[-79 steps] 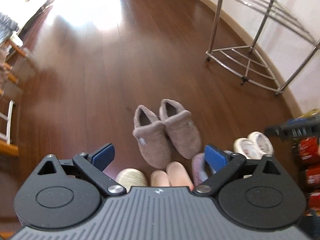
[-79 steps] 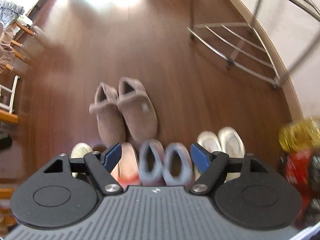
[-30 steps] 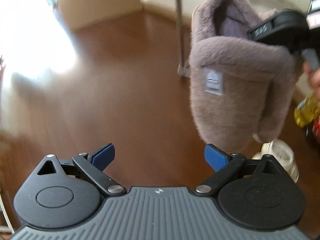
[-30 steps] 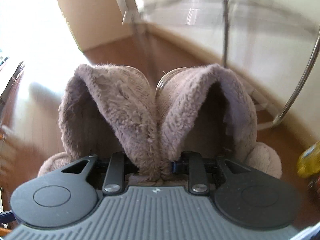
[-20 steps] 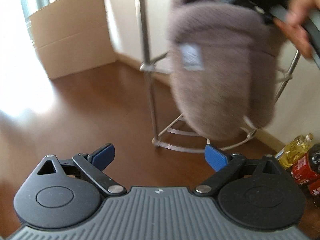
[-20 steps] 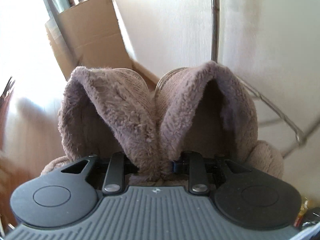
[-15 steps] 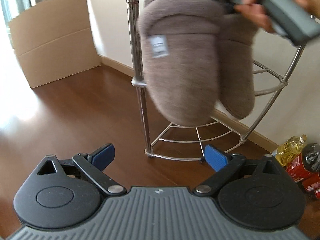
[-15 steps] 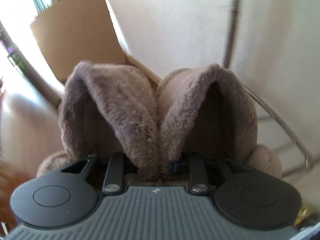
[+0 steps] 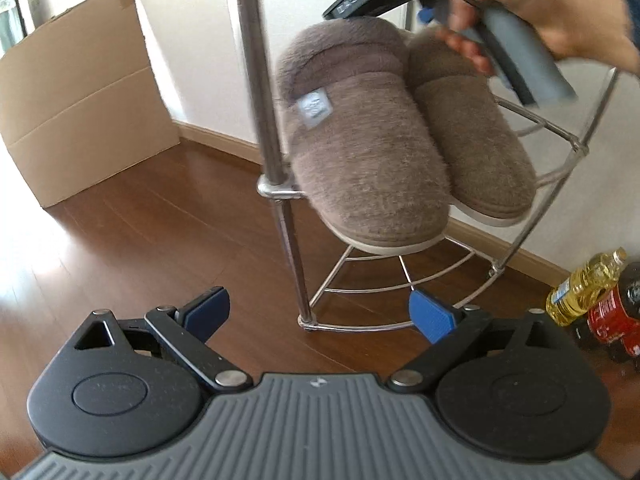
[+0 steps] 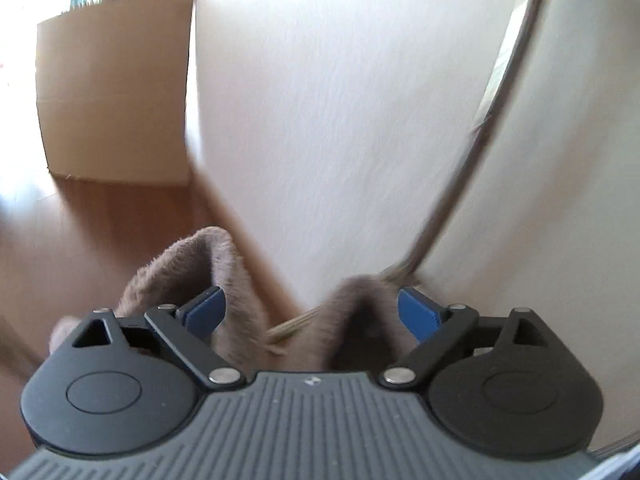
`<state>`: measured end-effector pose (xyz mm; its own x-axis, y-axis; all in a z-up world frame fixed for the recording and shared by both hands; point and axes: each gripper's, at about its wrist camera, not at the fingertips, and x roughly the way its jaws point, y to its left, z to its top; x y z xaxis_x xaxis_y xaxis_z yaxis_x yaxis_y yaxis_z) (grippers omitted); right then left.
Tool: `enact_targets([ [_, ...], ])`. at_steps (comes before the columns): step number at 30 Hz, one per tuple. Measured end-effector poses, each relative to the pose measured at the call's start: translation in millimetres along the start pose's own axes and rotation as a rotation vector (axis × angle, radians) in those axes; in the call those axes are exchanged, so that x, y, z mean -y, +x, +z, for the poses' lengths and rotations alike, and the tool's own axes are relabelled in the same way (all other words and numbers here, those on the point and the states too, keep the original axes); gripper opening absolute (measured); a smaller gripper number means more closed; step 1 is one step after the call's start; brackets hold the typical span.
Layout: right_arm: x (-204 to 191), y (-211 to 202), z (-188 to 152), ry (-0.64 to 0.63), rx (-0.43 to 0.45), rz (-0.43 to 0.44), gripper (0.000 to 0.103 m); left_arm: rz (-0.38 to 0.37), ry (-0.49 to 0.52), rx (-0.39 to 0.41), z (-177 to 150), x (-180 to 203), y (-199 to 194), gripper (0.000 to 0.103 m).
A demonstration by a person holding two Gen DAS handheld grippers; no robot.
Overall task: Organize scattered shoes
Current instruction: 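Carry the brown slippers with the right tool to the rack, then set the slippers on the rack's middle shelf and open the right tool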
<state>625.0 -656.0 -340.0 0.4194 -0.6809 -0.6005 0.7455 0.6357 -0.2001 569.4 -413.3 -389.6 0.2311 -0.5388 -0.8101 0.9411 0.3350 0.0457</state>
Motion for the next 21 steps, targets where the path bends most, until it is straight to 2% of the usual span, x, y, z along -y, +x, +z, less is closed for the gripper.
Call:
enact_targets([
  [1,10.4,-13.1,-13.8,0.025,0.04,-0.012,0.089,-0.004,0.023,0.002,0.5,4.0,0.3,0.095],
  [4,31.6,-60.1,-64.8,0.065,0.067,-0.02,0.085,-0.018,0.083,0.001,-4.9,20.0,-2.8,0.093],
  [5,34.3,-69.5,-78.7,0.079,0.041,0.001,0.074,-0.023,0.101,0.001,-6.3,26.6,-2.9,0.091],
  [6,37.9,-81.0,-97.2,0.104,-0.007,0.036,0.053,-0.028,0.122,0.001,-7.3,33.0,-2.1,0.09],
  [7,39.9,-86.2,-114.1,0.123,-0.072,0.072,0.041,-0.035,0.149,0.001,-9.0,40.0,-1.1,0.09],
  [8,40.3,-84.7,-129.3,0.134,-0.155,0.111,0.021,-0.042,0.176,0.001,-10.6,47.1,-0.1,0.09],
  [9,38.6,-77.4,-144.2,0.137,-0.217,0.14,0.016,-0.05,0.203,0.003,-11.8,53.6,1.3,0.089],
  [13,34.3,-55.4,-169.5,0.143,-0.308,0.189,0.015,-0.085,0.297,0.016,-11.6,76.4,12.2,0.089],
  [17,46.6,-44.1,-158.0,0.114,-0.332,0.188,0.015,-0.116,0.328,0.02,-2.3,89.4,33.2,0.089],
  [21,42.7,-55.5,-185.6,0.095,-0.341,0.183,0.015,-0.109,0.326,0.017,3.4,91.1,45.8,0.089],
])
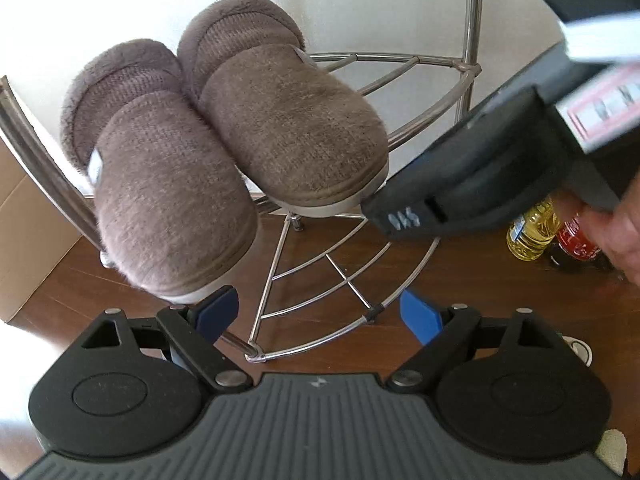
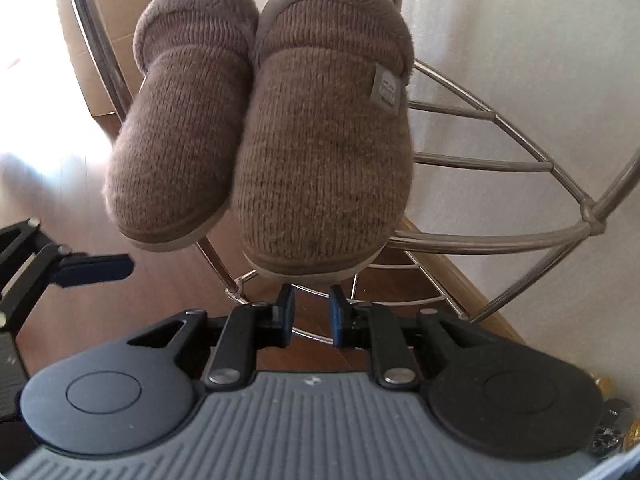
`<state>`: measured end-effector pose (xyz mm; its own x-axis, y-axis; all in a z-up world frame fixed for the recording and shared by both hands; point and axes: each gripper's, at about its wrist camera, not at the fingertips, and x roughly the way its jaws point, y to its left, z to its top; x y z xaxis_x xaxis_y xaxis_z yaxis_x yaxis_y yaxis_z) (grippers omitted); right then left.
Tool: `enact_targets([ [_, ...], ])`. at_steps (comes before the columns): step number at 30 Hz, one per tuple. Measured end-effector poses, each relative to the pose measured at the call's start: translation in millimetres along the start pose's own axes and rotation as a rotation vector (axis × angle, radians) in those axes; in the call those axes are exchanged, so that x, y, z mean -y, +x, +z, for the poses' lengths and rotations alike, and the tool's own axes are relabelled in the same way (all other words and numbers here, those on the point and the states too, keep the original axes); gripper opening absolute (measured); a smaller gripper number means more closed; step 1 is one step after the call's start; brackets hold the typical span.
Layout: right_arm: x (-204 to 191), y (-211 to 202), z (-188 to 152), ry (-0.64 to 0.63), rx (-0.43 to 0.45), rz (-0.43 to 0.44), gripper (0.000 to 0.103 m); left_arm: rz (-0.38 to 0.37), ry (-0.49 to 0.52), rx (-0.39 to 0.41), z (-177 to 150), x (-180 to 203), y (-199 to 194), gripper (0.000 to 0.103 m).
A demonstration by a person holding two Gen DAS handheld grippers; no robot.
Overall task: Organize scattered shoes
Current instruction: 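Set the slippers on the rack's middle shelf and open the right tool, then move both open tools back toward the remaining shoes on the floor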
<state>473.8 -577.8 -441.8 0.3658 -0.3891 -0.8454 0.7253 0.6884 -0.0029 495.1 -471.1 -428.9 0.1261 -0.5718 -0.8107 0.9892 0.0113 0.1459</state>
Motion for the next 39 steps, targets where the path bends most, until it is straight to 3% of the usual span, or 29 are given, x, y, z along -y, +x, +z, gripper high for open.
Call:
enact_targets([
  [3,2.0,-22.4,-5.7,0.01,0.011,-0.003,0.015,0.013,-0.011,0.004,1.4,-5.3,2.3,0.09],
  [15,-0.4,-21.6,-9.1,-0.015,0.026,-0.005,0.015,0.02,0.034,0.026,-4.5,2.1,2.8,0.09],
  [21,-0.5,-60.4,-28.6,-0.006,0.058,0.018,0.015,0.017,0.004,-0.003,-8.6,12.2,-13.3,0.09],
  [26,31.2,-113.1,-59.5,0.12,0.097,0.03,0.02,0.046,-0.148,-0.081,-6.6,20.0,-41.4,0.09],
  [32,62.9,-202.6,-89.7,0.153,0.179,0.056,0.029,0.165,-0.459,-0.235,0.7,39.4,-95.2,0.09],
  [36,84.0,-267.4,-101.0,0.127,0.261,0.082,0.042,0.24,-0.609,-0.209,6.7,68.1,-150.9,0.09],
  [39,96.2,-311.3,-112.6,0.104,0.293,0.094,0.043,0.292,-0.696,-0.183,13.4,91.3,-192.1,0.09],
])
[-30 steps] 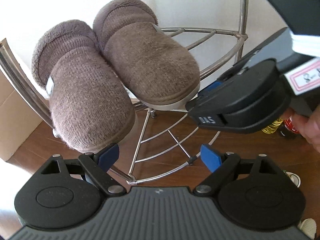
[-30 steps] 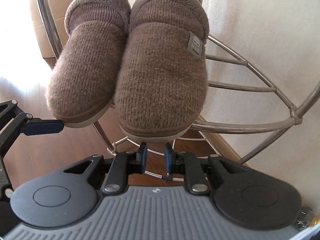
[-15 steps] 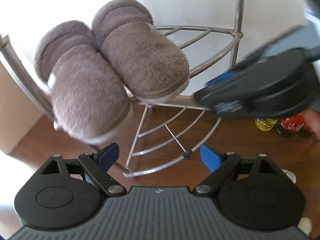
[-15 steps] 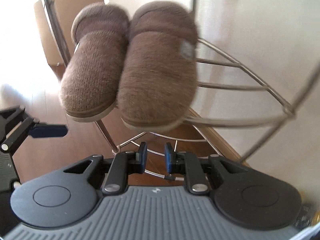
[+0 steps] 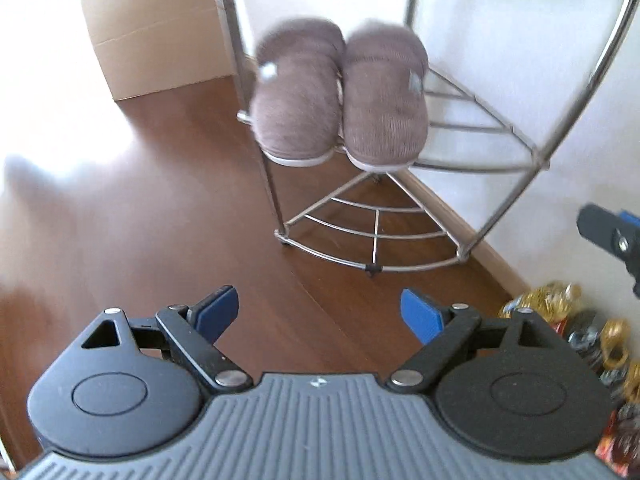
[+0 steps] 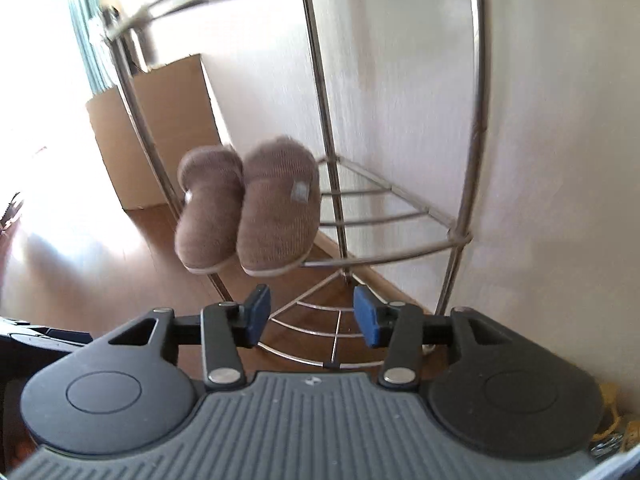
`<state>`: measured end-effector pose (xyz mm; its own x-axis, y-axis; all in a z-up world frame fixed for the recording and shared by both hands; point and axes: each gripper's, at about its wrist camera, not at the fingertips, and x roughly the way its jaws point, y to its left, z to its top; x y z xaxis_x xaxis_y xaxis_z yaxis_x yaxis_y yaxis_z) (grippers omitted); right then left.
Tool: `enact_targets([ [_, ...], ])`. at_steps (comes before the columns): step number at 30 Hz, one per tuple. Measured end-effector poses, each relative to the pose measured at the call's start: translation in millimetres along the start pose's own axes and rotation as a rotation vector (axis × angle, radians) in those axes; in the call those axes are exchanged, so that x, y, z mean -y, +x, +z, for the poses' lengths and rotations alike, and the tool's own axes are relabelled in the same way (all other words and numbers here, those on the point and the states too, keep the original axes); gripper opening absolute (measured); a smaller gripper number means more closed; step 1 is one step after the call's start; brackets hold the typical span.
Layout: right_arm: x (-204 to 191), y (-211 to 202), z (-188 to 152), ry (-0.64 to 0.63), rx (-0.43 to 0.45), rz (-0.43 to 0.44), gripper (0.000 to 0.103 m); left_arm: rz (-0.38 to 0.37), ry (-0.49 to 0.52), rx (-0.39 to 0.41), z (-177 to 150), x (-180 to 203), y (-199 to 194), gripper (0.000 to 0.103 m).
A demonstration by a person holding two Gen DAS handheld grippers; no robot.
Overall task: Organize scattered shoes
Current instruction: 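Move both open tools back toward the remaining shoes on the floor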
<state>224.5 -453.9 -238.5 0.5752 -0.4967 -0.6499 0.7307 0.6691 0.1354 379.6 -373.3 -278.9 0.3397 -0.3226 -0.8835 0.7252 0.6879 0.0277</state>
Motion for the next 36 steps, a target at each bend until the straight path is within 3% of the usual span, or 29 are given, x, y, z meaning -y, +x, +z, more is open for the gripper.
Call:
enact_targets([
  [2,6.8,-21.7,1.1,-0.004,0.004,-0.015,0.045,0.016,-0.007,0.009,-4.2,9.1,-22.8,0.09],
  [5,18.1,-46.6,3.4,0.039,0.017,-0.029,0.059,0.025,0.014,0.023,-2.7,20.3,-48.4,0.09],
  [15,25.2,-79.7,4.4,0.086,0.058,-0.069,0.063,0.014,0.03,0.101,0.8,24.8,-98.2,0.092],
  [25,11.9,-110.0,-9.3,0.072,0.097,-0.121,0.068,-0.02,0.056,0.101,-21.3,0.4,-103.4,0.092],
  [30,21.2,-118.0,-39.6,0.072,0.048,-0.16,0.069,-0.018,0.058,0.078,-47.5,-25.5,-92.6,0.092],
  [36,30.9,-108.1,-110.4,0.064,-0.088,-0.137,0.069,0.027,0.086,0.02,-111.2,-65.1,-67.9,0.093],
])
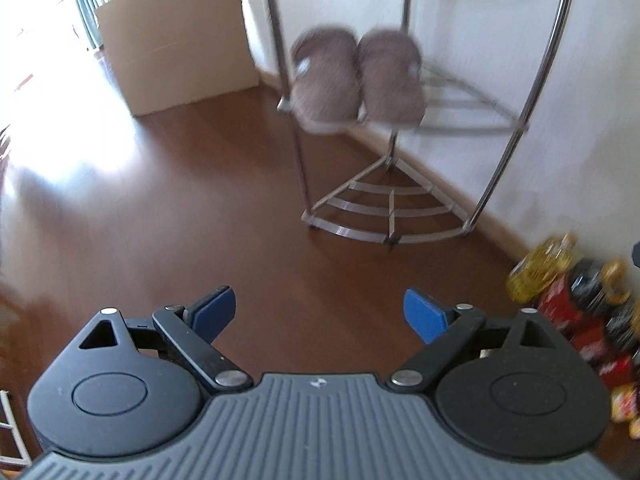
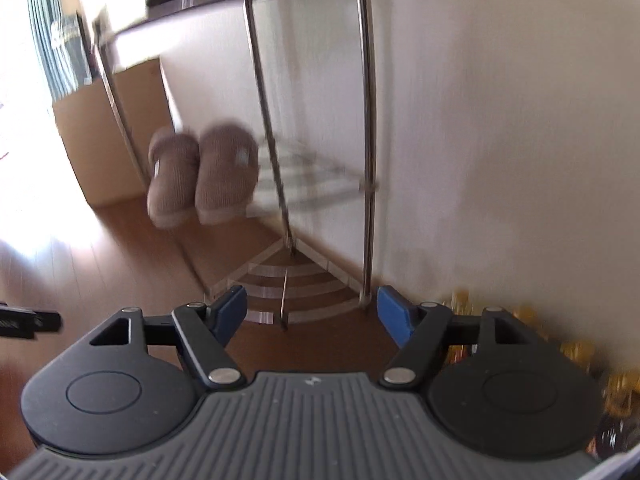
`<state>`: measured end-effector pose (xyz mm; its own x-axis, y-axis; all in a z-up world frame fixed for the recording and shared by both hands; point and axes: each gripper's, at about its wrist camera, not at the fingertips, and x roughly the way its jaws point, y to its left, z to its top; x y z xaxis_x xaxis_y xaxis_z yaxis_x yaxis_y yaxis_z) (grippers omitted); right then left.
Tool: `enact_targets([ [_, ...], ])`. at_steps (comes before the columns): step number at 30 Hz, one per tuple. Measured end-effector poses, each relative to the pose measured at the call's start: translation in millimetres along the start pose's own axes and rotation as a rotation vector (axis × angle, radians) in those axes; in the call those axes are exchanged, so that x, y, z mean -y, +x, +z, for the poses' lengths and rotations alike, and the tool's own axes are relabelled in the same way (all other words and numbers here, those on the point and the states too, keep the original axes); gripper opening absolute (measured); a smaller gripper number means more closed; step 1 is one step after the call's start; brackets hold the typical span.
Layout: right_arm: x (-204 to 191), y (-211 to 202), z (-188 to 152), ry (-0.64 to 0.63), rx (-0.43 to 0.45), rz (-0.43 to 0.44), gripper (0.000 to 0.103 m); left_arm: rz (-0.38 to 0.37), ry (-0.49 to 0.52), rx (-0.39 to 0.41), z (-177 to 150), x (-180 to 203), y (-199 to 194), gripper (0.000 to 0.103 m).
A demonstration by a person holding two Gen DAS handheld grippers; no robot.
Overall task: Organize scattered shoes
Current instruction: 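Move both open tools back toward the remaining shoes on the floor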
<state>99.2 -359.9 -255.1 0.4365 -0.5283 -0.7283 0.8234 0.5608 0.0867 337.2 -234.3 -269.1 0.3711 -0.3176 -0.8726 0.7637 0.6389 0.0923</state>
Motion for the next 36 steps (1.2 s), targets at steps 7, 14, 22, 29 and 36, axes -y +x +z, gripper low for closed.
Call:
enact_targets([
  [7,-40.8,44.4,-115.6,-0.203,-0.296,0.132,0.063,0.043,-0.03,-0.177,-92.5,-40.7,53.6,0.093],
  [14,-110.0,91.7,-251.0,-0.535,-0.562,0.345,0.023,0.058,-0.079,-0.277,-179.6,-73.2,113.7,0.092],
  [22,-128.8,123.9,-304.7,-0.538,-0.545,0.247,0.054,-0.038,0.146,-0.277,-233.1,-70.7,153.2,0.092],
  [29,-81.3,165.9,-287.1,-0.457,-0.499,0.107,0.04,-0.118,0.28,-0.234,-226.8,-43.6,166.4,0.092],
  [36,-12.4,286.7,-266.6,-0.59,-0.512,0.053,0.028,-0.138,0.198,-0.197,-229.5,14.9,211.7,0.089],
])
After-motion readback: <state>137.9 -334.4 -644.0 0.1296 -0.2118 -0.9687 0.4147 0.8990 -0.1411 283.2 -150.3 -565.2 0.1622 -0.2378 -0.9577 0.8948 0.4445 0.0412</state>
